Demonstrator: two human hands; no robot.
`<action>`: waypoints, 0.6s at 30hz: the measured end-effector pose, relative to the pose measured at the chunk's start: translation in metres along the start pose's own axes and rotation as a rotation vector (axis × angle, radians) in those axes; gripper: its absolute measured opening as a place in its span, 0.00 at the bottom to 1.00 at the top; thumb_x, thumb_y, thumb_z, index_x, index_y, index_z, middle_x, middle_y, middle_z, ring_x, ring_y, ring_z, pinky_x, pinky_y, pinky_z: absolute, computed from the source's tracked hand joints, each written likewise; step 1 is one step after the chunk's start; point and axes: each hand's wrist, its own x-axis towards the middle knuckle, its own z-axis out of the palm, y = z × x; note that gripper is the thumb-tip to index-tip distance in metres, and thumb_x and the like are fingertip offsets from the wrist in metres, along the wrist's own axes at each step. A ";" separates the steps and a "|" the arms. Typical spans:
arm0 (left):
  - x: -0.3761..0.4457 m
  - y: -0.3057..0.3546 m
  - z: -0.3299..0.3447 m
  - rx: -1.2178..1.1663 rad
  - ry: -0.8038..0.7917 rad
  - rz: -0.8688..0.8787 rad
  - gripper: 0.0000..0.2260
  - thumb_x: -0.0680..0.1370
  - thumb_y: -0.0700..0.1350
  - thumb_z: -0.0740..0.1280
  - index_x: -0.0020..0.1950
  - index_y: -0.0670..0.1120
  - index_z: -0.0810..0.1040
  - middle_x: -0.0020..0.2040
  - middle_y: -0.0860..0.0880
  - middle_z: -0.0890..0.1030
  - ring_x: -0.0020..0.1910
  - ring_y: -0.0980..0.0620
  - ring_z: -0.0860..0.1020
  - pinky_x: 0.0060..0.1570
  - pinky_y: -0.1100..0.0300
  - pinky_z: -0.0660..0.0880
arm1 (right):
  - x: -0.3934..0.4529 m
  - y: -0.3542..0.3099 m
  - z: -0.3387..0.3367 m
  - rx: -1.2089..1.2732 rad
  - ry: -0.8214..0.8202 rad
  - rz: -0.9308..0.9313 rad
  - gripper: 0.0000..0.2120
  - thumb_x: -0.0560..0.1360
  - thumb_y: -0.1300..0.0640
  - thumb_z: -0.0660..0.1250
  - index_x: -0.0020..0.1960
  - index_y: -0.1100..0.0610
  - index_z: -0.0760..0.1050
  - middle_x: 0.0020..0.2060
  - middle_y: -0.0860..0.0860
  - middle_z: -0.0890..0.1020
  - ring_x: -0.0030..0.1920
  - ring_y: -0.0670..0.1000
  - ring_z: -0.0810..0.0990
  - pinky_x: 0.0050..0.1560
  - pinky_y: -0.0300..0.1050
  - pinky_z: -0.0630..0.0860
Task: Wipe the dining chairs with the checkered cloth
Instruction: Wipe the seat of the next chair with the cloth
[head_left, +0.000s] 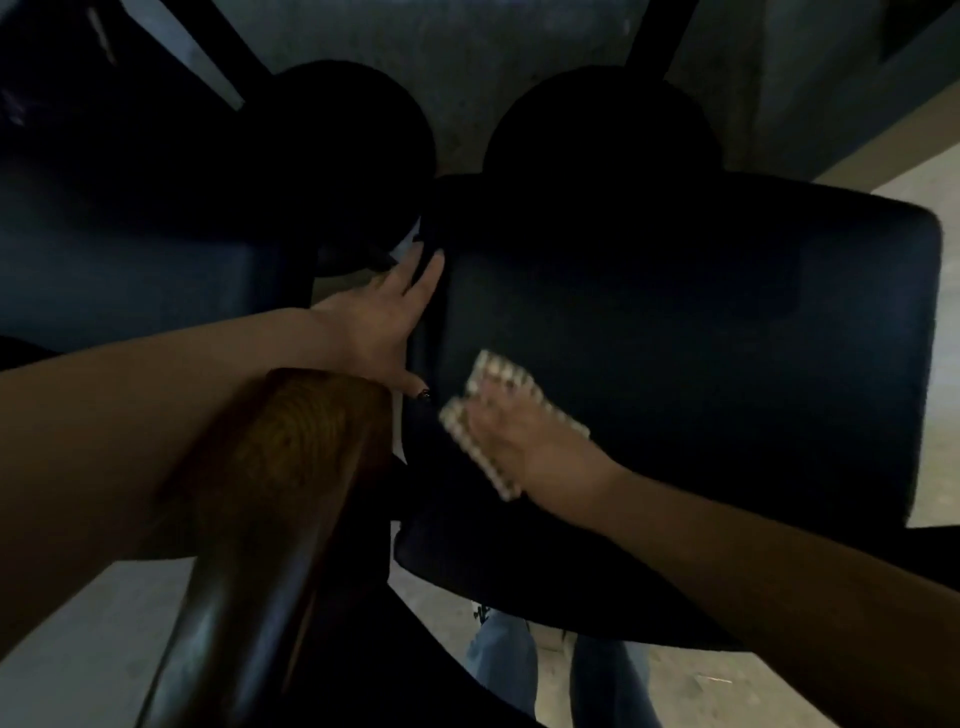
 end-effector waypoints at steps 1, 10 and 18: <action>0.004 -0.003 -0.008 0.077 0.024 0.022 0.63 0.66 0.67 0.72 0.73 0.47 0.24 0.76 0.45 0.28 0.78 0.42 0.42 0.73 0.50 0.55 | -0.015 -0.003 0.001 0.035 -0.022 -0.088 0.20 0.77 0.65 0.58 0.67 0.63 0.71 0.67 0.60 0.73 0.69 0.63 0.68 0.71 0.54 0.58; 0.043 0.043 -0.031 0.375 -0.112 -0.025 0.74 0.55 0.76 0.70 0.69 0.30 0.27 0.70 0.25 0.30 0.69 0.21 0.34 0.72 0.33 0.51 | 0.029 0.178 -0.068 0.046 0.310 1.002 0.28 0.75 0.66 0.56 0.75 0.64 0.57 0.73 0.62 0.62 0.74 0.61 0.56 0.75 0.54 0.48; 0.046 0.068 -0.033 0.438 -0.162 -0.134 0.68 0.61 0.73 0.71 0.72 0.32 0.30 0.72 0.27 0.33 0.68 0.21 0.33 0.70 0.29 0.44 | 0.029 0.072 -0.035 0.102 0.186 0.090 0.20 0.75 0.68 0.59 0.66 0.72 0.69 0.65 0.67 0.72 0.68 0.70 0.67 0.69 0.64 0.61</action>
